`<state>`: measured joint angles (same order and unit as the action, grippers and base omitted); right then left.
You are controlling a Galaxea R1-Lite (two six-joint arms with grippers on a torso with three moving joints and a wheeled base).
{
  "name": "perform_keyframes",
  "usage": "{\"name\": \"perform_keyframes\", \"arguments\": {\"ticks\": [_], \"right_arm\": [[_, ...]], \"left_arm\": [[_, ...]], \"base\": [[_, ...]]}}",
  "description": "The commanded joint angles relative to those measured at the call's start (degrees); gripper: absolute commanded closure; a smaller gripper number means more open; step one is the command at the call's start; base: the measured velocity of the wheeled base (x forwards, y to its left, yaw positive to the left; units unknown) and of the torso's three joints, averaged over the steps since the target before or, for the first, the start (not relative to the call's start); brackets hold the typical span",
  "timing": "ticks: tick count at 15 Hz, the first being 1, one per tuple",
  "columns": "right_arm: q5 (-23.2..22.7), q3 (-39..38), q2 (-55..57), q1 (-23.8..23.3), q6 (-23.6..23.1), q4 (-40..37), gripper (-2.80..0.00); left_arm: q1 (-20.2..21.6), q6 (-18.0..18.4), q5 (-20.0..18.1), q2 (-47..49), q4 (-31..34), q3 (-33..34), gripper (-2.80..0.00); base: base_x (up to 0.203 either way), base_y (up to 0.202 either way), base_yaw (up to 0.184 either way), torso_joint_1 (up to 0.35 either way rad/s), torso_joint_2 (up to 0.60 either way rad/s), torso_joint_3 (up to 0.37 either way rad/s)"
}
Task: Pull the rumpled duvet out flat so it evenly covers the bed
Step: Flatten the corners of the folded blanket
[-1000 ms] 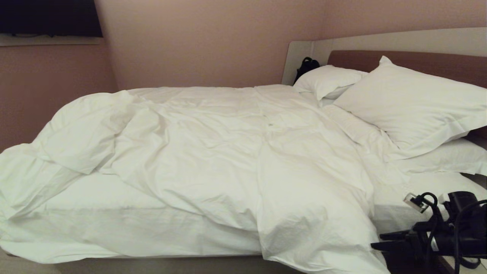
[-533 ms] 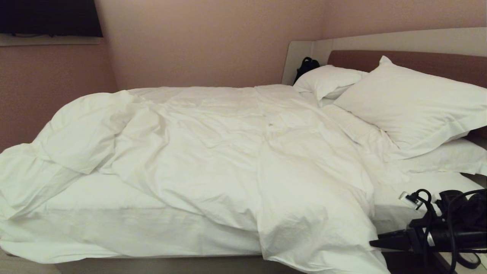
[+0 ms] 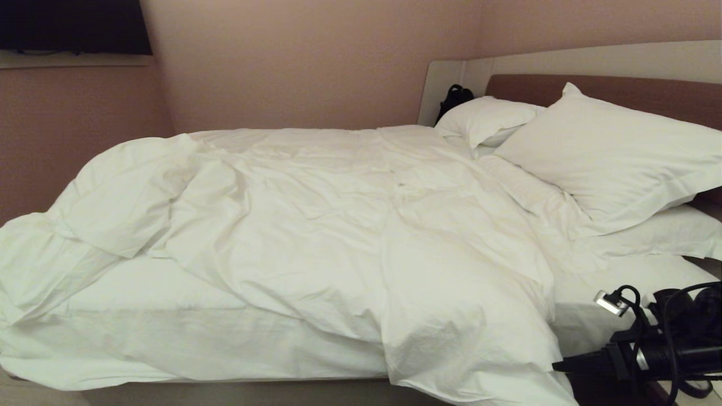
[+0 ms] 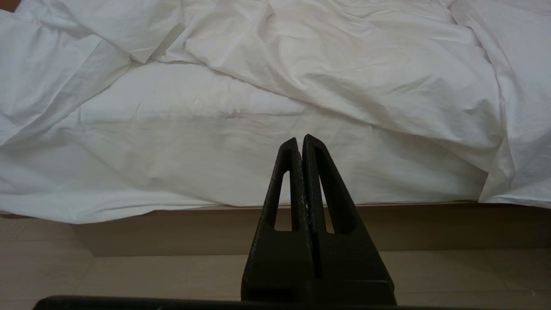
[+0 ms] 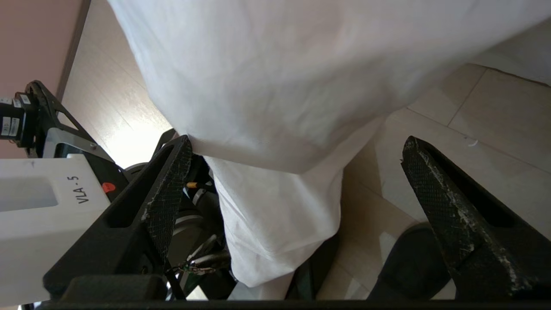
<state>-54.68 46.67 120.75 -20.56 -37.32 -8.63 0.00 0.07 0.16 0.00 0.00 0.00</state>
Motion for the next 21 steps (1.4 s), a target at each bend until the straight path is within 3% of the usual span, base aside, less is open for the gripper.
{"name": "perform_keyframes", "arguments": {"ticks": [1, 14, 17, 21], "right_arm": [[-0.20, 1.55, 0.10, 0.32, -0.41, -4.97, -2.80], [0.44, -4.65, -3.23, 2.55, -2.24, -6.58, -2.80], [0.46, -1.26, -1.51, 2.30, -1.96, -6.40, -2.80], [4.30, 1.75, 0.28, 0.62, -1.88, -6.75, -2.80]], "left_arm": [[0.00, 0.01, 0.02, 0.00, 0.00, 0.00, 0.00], [0.00, 0.00, 0.02, 0.00, 0.00, 0.00, 0.00], [0.00, 0.01, 0.02, 0.00, 0.00, 0.00, 0.00], [0.00, 0.01, 0.02, 0.00, 0.00, 0.00, 0.00]], "base": [[0.000, 0.000, 0.000, 0.000, 0.00, 0.000], [0.000, 0.000, 0.000, 0.000, 0.00, 0.000], [0.000, 0.000, 0.000, 0.000, 0.00, 0.000], [0.000, 0.000, 0.000, 0.000, 0.00, 0.000]]}}
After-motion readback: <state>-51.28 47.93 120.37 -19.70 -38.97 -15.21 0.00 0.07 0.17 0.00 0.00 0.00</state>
